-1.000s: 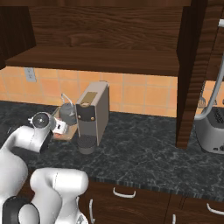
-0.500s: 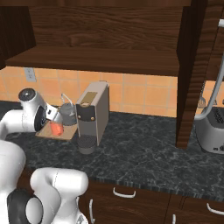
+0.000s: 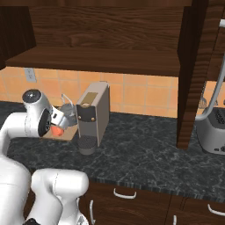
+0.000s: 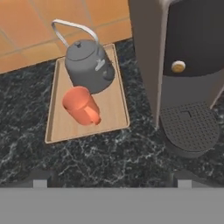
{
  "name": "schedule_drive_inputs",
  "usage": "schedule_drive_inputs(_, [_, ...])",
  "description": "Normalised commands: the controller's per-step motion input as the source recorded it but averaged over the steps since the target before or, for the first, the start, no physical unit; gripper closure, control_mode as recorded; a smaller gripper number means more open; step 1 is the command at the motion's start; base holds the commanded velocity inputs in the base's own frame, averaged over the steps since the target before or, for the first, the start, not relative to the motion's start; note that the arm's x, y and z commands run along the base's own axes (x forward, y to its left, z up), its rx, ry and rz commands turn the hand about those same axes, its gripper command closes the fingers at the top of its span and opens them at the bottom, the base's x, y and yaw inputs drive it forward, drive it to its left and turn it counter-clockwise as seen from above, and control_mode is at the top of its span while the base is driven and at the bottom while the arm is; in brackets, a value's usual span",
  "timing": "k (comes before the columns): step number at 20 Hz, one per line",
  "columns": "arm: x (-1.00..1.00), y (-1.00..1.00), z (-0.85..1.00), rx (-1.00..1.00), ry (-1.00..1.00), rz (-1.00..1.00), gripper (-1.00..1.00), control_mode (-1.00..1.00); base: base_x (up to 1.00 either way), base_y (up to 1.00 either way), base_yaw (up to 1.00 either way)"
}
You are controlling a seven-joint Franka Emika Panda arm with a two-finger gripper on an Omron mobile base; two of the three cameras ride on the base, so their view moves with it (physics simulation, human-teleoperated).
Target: Pick the kettle from the counter and place it on the tray. Then pick the mug from the cabinet and place it on the tray. Then close the cabinet doors.
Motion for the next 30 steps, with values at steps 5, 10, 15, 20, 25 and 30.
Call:
schedule_drive_inputs(5, [-0.24,-0.89,0.02,0.18,0.01,-0.05,-1.0,-1.0,0.0,0.0,0.0])
schedule_drive_inputs(10, [-0.11,-0.69,0.0,0.15,0.0,-0.02,-1.0,-1.0,0.0,0.0,0.0])
schedule_drive_inputs(15, [-0.01,-0.37,0.0,0.08,0.0,0.0,-1.0,-1.0,0.0,0.0,0.0])
schedule_drive_inputs(20, [0.0,-0.32,0.0,0.01,0.0,-0.02,-1.0,-1.0,0.0,0.0,0.0])
schedule_drive_inputs(25, [-0.16,-0.72,0.0,0.13,0.0,-0.05,-1.0,-1.0,0.0,0.0,0.0])
schedule_drive_inputs(30, [-0.32,-0.8,0.1,0.23,-0.04,-0.04,-1.0,-1.0,0.0,0.0,0.0])
